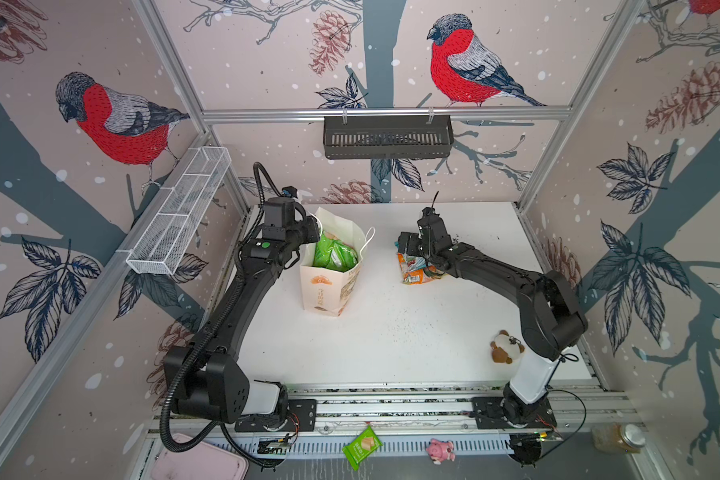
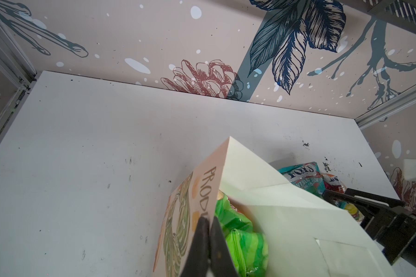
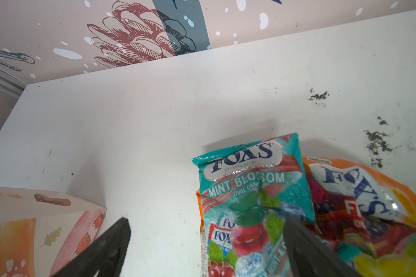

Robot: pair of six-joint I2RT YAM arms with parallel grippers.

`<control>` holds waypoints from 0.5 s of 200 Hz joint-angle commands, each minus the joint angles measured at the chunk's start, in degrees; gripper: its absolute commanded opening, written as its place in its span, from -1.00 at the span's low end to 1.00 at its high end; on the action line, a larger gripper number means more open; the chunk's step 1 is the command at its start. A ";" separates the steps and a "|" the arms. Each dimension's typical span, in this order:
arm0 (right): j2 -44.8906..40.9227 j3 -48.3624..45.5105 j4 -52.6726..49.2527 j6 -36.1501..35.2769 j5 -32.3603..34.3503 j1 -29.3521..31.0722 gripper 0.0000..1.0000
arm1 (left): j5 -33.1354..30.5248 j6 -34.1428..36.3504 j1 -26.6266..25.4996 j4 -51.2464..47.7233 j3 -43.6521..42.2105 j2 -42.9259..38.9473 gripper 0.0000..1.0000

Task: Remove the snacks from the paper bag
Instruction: 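Open the right gripper to release the teal bag on the packets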

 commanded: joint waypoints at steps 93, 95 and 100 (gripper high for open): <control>-10.21 -5.79 2.10 -0.49 5.05 2.57 1.00 | 1.01 -0.36 0.09 2.33 0.35 -0.03 -1.00; -10.39 -5.94 2.11 -0.55 5.08 2.60 1.00 | 1.03 -0.43 0.11 2.37 0.33 -0.03 -1.00; -10.90 -6.30 2.11 -0.65 5.01 2.79 1.00 | 1.14 -0.36 0.13 2.33 0.36 -0.03 -1.00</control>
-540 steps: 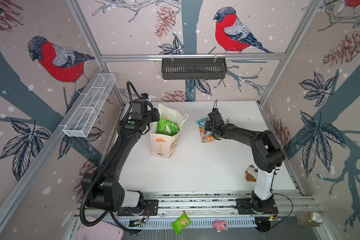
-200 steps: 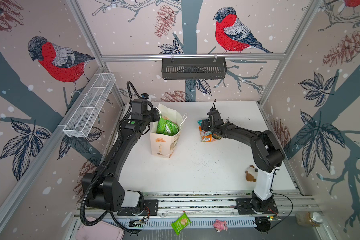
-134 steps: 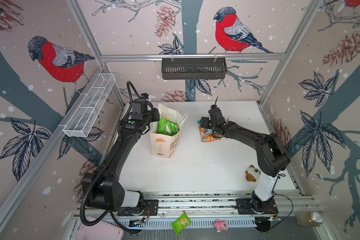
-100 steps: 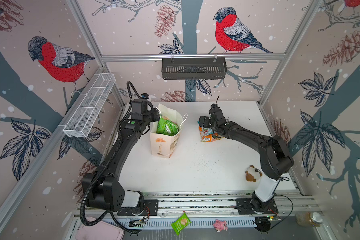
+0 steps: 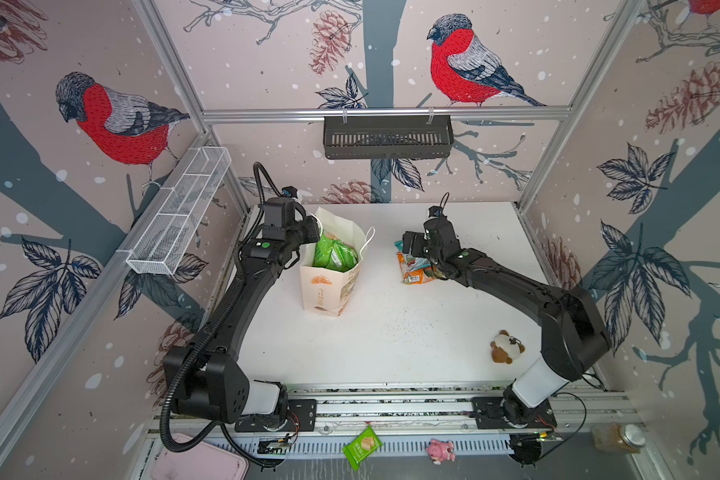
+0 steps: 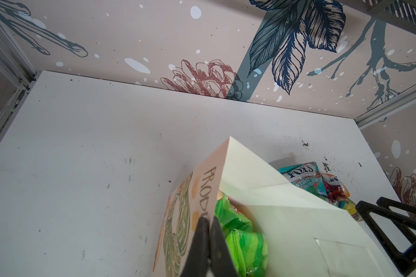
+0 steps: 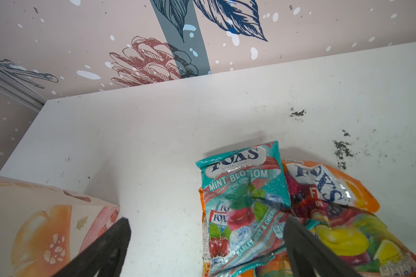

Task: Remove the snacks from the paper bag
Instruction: 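Open the right gripper to release the teal bag on the packets, then raise the open right gripper and move it over the paper bag opening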

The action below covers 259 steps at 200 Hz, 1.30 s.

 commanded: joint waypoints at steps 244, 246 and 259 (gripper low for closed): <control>-28.21 -17.31 3.43 -2.49 -9.30 3.55 1.00 | 0.90 -0.67 0.09 2.59 0.11 0.06 -1.00; -28.30 -17.42 3.43 -2.60 -9.23 3.51 1.00 | 0.82 -0.71 0.11 2.54 0.11 0.10 -1.00; -28.56 -17.47 3.29 -2.88 -9.21 3.53 1.00 | 0.92 -0.69 0.10 2.33 0.20 0.45 -1.00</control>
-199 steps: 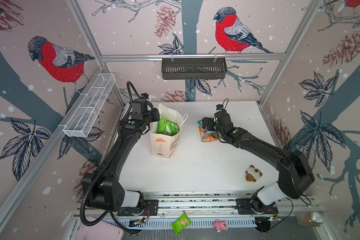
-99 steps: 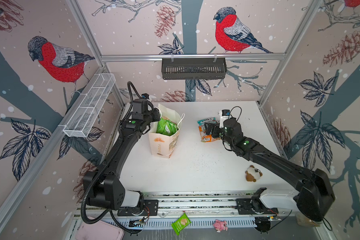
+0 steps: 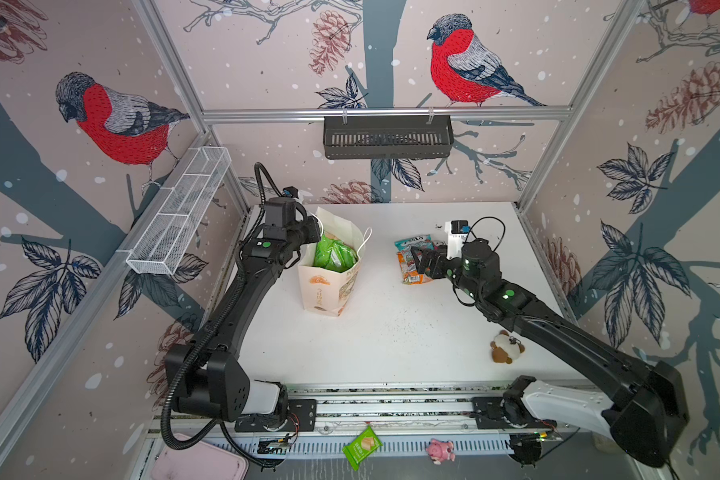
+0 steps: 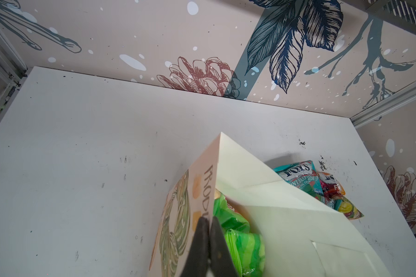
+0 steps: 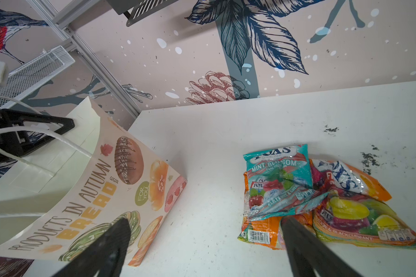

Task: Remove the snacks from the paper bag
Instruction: 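Raise the open right gripper and move it over the paper bag opening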

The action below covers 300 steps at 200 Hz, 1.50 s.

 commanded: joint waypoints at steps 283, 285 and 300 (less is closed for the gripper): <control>31.56 53.75 -26.49 -17.61 -2.83 13.48 1.00 | -2.89 0.99 0.09 1.78 0.36 -2.27 -1.00; 31.92 54.28 -26.93 -17.95 -2.51 13.80 0.99 | -3.02 0.94 0.08 1.80 0.37 -2.31 -1.00; 34.10 58.21 -29.75 -20.65 0.72 16.17 0.99 | -3.29 1.02 0.09 1.77 0.37 -2.53 -1.00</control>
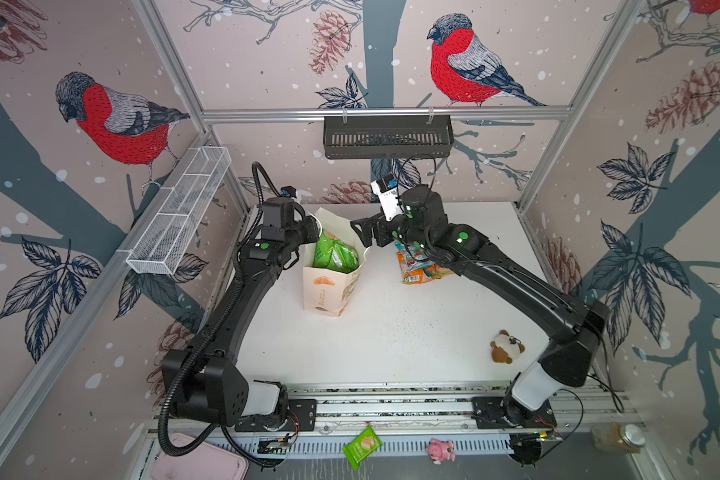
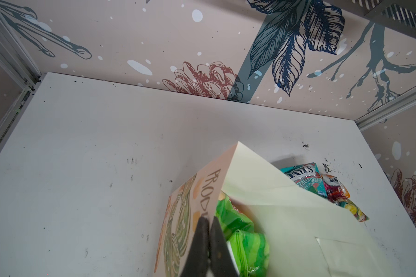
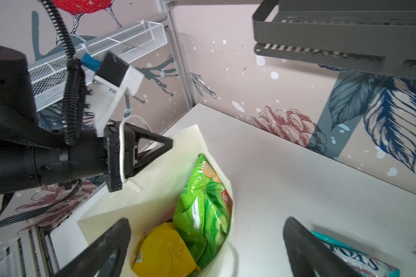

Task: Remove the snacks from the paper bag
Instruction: 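Raise the open right gripper and move it over the paper bag opening, then lower the right gripper into the paper bag toward the green snack pack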

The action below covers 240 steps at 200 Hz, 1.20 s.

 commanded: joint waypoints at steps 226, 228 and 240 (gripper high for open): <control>11.38 4.61 -9.30 -2.50 5.42 6.74 0.44 | -1.49 1.20 0.15 4.19 -0.56 -3.55 -1.00; 11.32 4.43 -9.24 -2.40 5.37 6.75 0.43 | -1.45 1.29 0.16 4.23 -0.57 -3.58 -1.00; 10.94 3.06 -8.39 -1.94 5.15 6.80 0.42 | -1.65 1.56 0.16 4.62 -0.65 -3.58 -1.00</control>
